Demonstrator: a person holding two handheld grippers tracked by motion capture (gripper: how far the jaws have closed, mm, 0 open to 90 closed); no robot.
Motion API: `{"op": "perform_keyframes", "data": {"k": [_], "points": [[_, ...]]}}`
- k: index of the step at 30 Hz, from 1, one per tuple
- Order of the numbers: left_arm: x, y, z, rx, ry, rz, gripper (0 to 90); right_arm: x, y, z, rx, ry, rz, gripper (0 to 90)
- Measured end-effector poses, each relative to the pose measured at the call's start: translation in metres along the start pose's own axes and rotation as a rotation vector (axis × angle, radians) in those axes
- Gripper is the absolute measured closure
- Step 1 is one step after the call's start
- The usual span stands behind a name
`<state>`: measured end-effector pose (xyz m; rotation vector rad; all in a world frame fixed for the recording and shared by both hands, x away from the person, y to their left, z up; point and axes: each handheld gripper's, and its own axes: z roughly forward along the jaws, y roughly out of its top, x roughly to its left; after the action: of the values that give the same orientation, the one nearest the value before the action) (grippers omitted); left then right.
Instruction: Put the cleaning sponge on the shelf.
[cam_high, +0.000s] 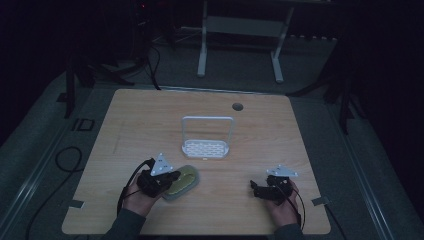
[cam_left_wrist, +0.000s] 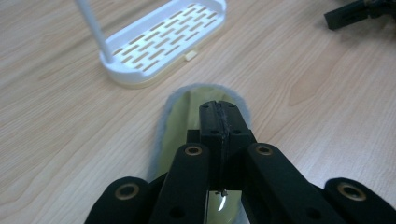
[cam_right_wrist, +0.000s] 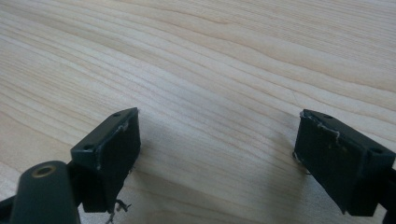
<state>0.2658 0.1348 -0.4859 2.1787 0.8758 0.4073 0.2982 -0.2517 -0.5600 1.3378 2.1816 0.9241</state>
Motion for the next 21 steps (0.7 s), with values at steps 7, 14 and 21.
{"op": "perform_keyframes", "data": {"k": [7, 14, 21], "points": [[-0.007, 0.007, 0.009, 0.013, -0.026, 0.015, 89.9, 0.0, 0.0, 0.0, 0.0, 0.0, 0.0, 14.0], [-0.012, 0.01, 0.016, 0.028, -0.042, 0.021, 89.9, 0.0, 0.0, 0.0, 0.0, 0.0, 0.0, 14.0], [-0.014, 0.01, 0.023, 0.049, -0.057, 0.024, 89.8, 0.0, 0.0, 0.0, 0.0, 0.0, 0.0, 14.0]]}}
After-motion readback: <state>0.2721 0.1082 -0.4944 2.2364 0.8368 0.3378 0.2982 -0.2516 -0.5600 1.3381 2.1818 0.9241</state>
